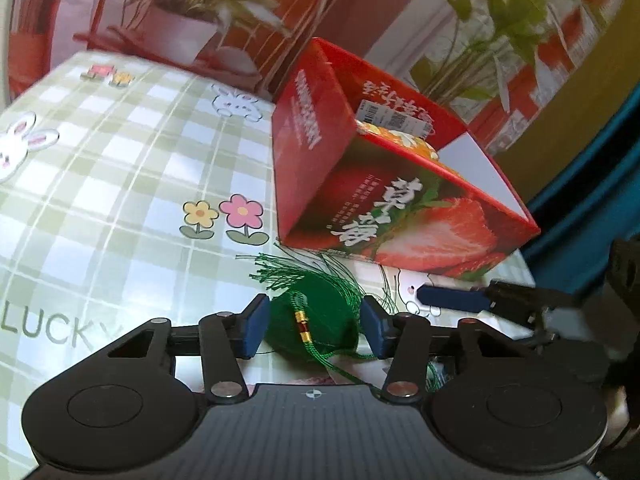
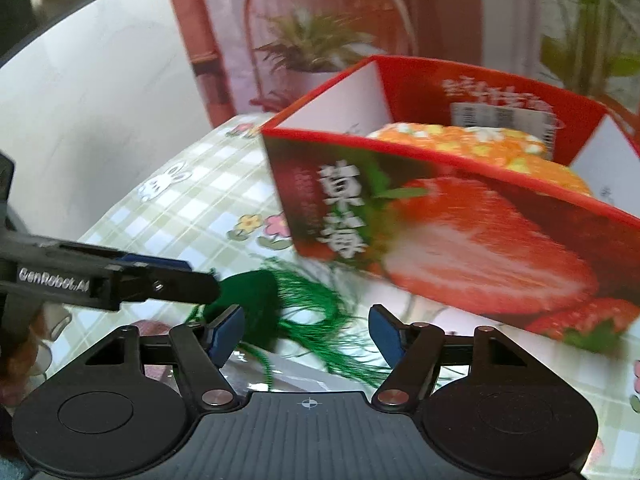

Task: Organize soft objects
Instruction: 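Lower the left tool onto the green tasseled pouch and close on it, then lift the green pouch with the left tool toward the box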

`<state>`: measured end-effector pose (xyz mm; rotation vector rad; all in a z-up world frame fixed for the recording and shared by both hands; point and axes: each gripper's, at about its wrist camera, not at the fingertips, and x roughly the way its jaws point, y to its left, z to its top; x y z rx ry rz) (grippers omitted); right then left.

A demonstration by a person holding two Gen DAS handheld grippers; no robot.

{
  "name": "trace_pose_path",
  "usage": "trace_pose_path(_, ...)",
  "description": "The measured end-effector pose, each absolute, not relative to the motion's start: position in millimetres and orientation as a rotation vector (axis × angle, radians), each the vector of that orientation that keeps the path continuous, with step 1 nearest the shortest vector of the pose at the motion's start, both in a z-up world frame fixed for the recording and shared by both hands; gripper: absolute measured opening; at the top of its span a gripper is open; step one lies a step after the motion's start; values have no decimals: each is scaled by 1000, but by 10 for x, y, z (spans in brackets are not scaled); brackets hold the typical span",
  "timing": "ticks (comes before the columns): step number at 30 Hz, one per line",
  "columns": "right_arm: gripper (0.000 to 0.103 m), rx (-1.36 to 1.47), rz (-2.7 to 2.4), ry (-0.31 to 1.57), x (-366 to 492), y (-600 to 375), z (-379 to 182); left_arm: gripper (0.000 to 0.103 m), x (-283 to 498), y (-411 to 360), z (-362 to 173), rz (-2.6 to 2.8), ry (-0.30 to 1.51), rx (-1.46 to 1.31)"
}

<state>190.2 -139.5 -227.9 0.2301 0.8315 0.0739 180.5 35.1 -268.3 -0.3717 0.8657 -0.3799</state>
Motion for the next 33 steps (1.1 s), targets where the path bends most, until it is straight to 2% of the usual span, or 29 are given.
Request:
trace_pose_path(15,65,208,186,894,2200,-1115,-2441,51,2007,433,-3008,-435,933,-517)
trace_pose_path(17,65,211,194,899,2249,-1099,-2467,49,2031,425,-3014,-440,932,-512)
trace_pose_path(18,65,210,198,901,2279,-1087,-2482,45,2039,415,-3012,-441,932,-505)
trace_pose_path(20,65,215,212,906,2324,-1080,-2513,45,2052,399,-3007,-442,933,-493)
trace_pose_path(27,60,221,224,863,2289,-1092,-2461,44,2000,390,-2849,-457,892,-475)
trace_pose_path(33,60,224,202,754,2093,-1164,-2198,44,1924,283,-2468,-494,803,-420)
